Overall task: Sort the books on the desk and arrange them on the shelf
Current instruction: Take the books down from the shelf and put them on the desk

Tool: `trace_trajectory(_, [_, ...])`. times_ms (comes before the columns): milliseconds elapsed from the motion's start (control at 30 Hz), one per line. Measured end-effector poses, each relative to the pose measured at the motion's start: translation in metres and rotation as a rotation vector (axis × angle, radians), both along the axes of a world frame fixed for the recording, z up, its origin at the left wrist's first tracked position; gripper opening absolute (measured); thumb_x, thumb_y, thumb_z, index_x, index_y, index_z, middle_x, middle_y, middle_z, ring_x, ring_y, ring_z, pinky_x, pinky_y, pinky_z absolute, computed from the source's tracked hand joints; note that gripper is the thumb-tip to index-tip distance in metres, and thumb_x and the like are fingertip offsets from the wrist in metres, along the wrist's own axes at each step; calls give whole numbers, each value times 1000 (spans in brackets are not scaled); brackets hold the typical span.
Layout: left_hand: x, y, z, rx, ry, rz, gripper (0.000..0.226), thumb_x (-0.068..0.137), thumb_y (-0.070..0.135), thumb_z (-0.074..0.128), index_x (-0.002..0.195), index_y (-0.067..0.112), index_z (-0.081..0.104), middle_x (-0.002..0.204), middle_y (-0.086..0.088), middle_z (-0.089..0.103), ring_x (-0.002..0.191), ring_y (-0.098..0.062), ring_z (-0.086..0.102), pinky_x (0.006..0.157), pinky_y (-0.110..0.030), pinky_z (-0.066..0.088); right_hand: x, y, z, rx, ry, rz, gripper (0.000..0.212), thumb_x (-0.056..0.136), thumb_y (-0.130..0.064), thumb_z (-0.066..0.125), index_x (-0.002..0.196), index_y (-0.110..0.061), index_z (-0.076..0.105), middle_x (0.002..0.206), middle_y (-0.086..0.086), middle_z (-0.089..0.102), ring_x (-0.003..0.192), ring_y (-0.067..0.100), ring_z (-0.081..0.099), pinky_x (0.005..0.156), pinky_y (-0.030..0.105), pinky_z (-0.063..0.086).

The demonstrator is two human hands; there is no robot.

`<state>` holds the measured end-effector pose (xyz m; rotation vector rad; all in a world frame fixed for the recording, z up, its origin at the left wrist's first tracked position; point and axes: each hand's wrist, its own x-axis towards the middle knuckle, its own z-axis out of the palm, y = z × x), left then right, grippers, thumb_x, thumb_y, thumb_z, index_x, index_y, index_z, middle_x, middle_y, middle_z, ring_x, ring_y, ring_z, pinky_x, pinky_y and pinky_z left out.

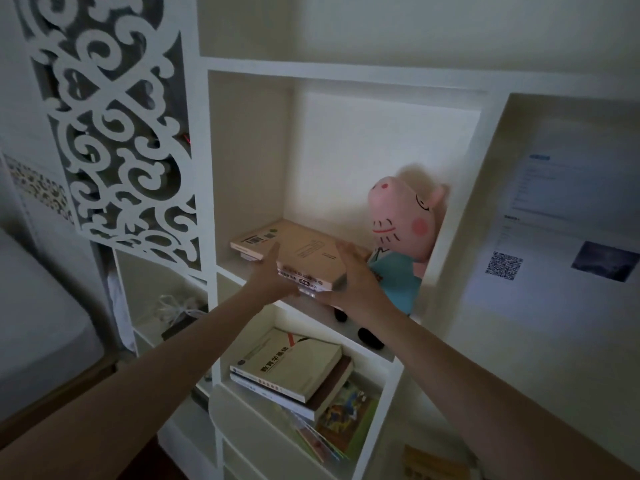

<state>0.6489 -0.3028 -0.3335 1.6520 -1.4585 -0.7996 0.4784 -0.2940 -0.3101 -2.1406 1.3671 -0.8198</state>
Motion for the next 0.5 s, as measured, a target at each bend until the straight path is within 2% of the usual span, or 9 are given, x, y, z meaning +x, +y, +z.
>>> trace_trajectory(33, [1,1,-3,-41,-145,11,110,71,11,81,152,20,8,149,-16,17,134,-33,31,104,-34,36,1,-1,0,5,2,2,105,77,-24,81,155,-25,10,163,-2,6,149,18,10,119,37,21])
trace_trajectory(100, [4,1,-8,-157,-400,69,114,61,35,88,151,27,18,150,-14,6,138,-36,18,113,-41,23,2,-4,1,-5,21,15,109,76,-22,81,155,-25,6,163,0,1,149,19,6,119,36,16])
trace_trajectory(167, [10,-6,-14,-293,-617,87,111,53,52,85,147,33,29,150,-11,12,138,-35,14,113,-49,18,0,-5,1,-26,53,31,112,76,-21,82,155,-24,3,163,2,-3,150,20,2,118,37,14])
trace_trajectory(233, [16,-17,-15,-415,-750,-7,99,55,61,80,141,35,40,150,-8,24,139,-33,15,113,-54,15,-1,-5,0,-40,92,51,112,76,-24,81,154,-24,0,163,3,-7,150,21,-1,118,37,12])
trace_trajectory(300, [20,-24,-13,-508,-875,-123,88,59,64,73,136,34,44,145,-9,38,139,-37,24,109,-65,18,-2,-3,-3,-50,96,64,112,77,-26,81,154,-25,0,163,1,-8,150,21,-2,118,38,11])
trace_trajectory(367, [25,-33,-12,-578,-1009,-248,77,66,57,68,132,27,41,136,-13,51,131,-40,41,101,-71,29,-4,-2,-5,-55,91,70,111,77,-24,81,154,-27,1,163,-1,-9,150,20,-3,120,40,12])
trace_trajectory(433, [26,-41,-13,-634,-1160,-339,75,71,47,73,134,20,43,134,-14,55,125,-37,50,98,-66,36,-5,-1,-5,-54,106,66,109,78,-21,79,154,-27,1,162,-3,-12,150,18,-5,120,37,10])
trace_trajectory(500, [24,-44,-15,-674,-1215,-398,85,66,46,81,136,13,46,135,-14,54,124,-33,52,95,-58,42,-7,-2,-6,-63,100,65,104,81,-18,77,154,-27,2,162,-4,-13,150,16,-6,118,31,8])
